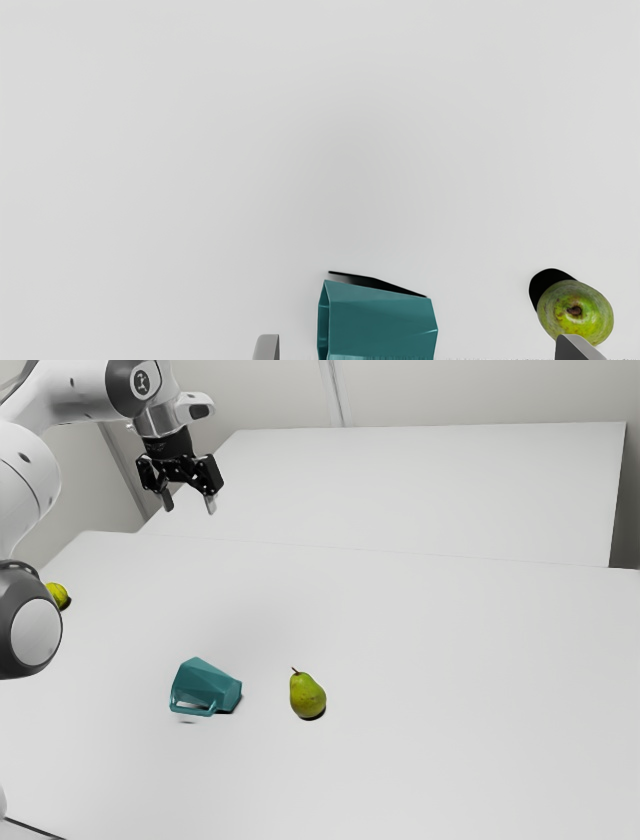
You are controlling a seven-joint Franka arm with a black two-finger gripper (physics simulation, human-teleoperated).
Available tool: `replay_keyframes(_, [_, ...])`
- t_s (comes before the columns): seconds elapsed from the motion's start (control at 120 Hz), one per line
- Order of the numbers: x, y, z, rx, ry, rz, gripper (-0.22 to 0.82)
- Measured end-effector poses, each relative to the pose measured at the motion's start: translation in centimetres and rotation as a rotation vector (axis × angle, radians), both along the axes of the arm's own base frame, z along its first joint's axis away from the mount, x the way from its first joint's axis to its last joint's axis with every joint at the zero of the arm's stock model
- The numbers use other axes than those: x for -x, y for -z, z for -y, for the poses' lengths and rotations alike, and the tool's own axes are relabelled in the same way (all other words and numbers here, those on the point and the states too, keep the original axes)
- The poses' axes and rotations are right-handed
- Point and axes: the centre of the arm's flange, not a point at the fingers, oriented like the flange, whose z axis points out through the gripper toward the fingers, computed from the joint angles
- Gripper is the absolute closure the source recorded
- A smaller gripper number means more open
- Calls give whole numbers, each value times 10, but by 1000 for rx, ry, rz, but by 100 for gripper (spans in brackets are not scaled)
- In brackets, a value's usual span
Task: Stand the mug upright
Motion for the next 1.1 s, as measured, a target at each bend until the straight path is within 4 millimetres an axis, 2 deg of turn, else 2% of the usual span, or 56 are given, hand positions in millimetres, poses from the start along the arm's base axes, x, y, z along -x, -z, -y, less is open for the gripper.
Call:
replay_keyframes(0.167, [-1, -2, -5, 4, 7, 10, 0])
replay_keyframes(0.242, [-2, -3, 0, 3, 20, 20, 0])
replay_keyframes(0.417, [-8, 15, -1, 2, 29, -5, 0])
replay_keyframes(0.492, [-9, 25, -14, 11, 10, -22, 0])
replay_keyframes(0.517, [-8, 29, -24, 23, -7, -31, 0])
replay_keyframes(0.608, [1, 54, -83, 125, -101, -83, 0])
replay_keyframes(0.717, [21, 89, -136, 271, -176, -139, 0])
replay_keyframes(0.783, [33, 108, -160, 345, -199, -160, 0])
replay_keyframes(0.958, [66, 157, -204, 502, -228, -201, 0])
replay_keyframes(1.1, [85, 179, -213, 570, -209, -203, 0])
